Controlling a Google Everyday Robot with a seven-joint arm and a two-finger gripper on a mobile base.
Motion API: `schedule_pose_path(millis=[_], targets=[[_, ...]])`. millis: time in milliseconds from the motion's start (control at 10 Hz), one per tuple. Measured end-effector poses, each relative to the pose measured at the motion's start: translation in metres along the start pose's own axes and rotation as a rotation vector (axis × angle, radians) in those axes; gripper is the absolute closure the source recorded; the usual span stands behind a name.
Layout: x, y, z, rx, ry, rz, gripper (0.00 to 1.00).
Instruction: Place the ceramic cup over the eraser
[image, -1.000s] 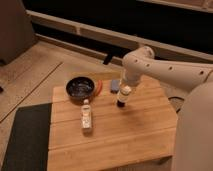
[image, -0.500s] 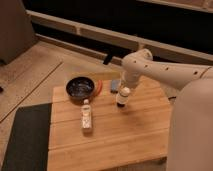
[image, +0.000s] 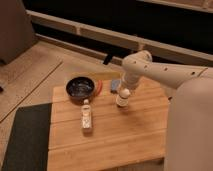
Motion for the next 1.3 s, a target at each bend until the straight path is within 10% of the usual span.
schedule_pose_path(millis=[300,1300], targets=[[0.0023,-0.0007,0.0050,0.012,0.016,-0.017,0.20],[-0.0018,0.0035,0.0007,-0.004,0.019,-0.028,0.20]])
